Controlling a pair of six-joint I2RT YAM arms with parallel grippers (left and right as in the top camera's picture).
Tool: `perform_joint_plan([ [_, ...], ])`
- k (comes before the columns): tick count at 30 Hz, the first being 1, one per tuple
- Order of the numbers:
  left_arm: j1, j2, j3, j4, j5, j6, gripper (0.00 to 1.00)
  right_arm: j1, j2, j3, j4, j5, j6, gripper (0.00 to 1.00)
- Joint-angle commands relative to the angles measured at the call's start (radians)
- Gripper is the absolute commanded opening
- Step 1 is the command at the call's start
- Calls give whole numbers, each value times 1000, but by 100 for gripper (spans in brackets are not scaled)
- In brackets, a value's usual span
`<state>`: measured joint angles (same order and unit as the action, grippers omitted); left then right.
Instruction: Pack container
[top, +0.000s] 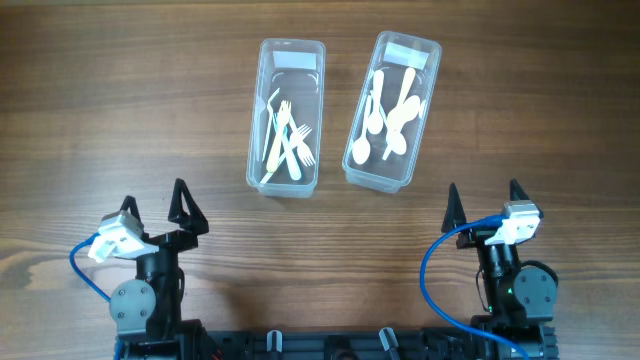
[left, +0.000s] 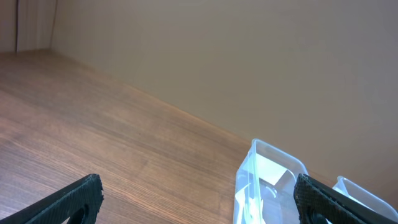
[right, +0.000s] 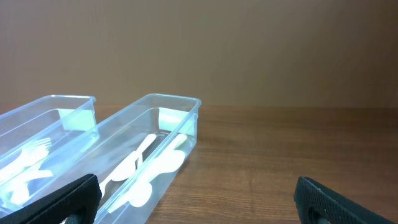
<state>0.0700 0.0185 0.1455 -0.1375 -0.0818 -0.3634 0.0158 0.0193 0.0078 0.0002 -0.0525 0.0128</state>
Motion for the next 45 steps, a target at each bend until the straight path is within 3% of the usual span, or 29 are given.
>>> perform_joint_plan([
  [1,-16,-15,-21,4,-6,-16,100,-3,-8,-3,3,-16,-10,100],
  [20,-53,-15,-131,57,-6,-14,100,-3,-8,-3,3,-16,-10,100],
  [28,-52,-15,-131,56,-6,168,100,-3,-8,-3,3,-16,-10,100],
  [45,-52,-15,-131,56,-6,170,100,-3,-8,-3,3,-16,-10,100],
])
